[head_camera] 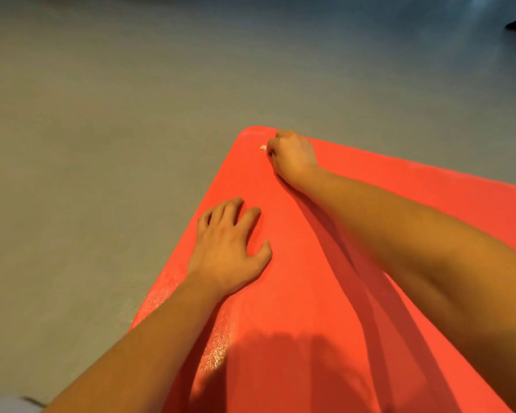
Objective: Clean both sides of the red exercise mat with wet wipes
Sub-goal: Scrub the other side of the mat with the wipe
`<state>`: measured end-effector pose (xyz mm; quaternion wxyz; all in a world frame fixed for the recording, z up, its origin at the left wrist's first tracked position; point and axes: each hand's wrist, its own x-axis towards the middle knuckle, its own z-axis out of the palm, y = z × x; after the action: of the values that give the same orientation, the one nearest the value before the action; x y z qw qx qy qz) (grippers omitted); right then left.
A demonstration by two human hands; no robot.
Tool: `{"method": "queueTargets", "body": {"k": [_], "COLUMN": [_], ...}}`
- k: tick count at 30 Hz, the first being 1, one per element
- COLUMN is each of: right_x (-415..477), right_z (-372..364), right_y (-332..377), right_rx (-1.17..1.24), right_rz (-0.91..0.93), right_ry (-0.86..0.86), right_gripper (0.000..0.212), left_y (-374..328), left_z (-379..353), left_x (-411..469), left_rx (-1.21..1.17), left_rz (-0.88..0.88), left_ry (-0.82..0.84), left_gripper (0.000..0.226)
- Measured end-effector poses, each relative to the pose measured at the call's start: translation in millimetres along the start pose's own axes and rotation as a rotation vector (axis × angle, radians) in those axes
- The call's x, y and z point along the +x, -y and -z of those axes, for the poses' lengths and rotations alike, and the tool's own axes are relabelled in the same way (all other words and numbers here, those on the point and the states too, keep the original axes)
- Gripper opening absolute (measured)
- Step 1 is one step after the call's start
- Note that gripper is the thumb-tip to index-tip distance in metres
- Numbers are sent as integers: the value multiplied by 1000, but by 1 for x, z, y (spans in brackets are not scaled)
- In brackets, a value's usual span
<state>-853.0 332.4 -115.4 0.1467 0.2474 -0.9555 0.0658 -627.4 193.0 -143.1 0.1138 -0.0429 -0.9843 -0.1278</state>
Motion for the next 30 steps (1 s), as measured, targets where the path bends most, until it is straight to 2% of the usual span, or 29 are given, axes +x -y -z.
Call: {"method": "queueTargets", "body": {"k": [3,5,9,13,23,27,30], "right_x": [22,20,-21,-26,62,35,2], "right_z": [0,0,-5,-6,-4,5,5], "right_y": [4,9,10,-3,-27,-12,-8], "right_rx": [-7,9,67,70,-91,-104,-84], "right_rz": [-137,-150,15,129,-199,-125,11], "right_ry": [37,29,-68,-39,100,110,20], "right_gripper": [25,25,26,22,27,23,21], "left_y": [0,-1,-1,-3,-1,-3,-3], "left_z": [1,2,2,0,-3,0,0], "left_x": [6,8,8,9,10,10,10], "left_rx": [-2,-3,21,47,36,34,39], "left_rz": [4,13,24,25,33,38,38], "left_ry": [21,21,12,9,9,14,9], "left_gripper": [65,63,62,61,63,62,62]}}
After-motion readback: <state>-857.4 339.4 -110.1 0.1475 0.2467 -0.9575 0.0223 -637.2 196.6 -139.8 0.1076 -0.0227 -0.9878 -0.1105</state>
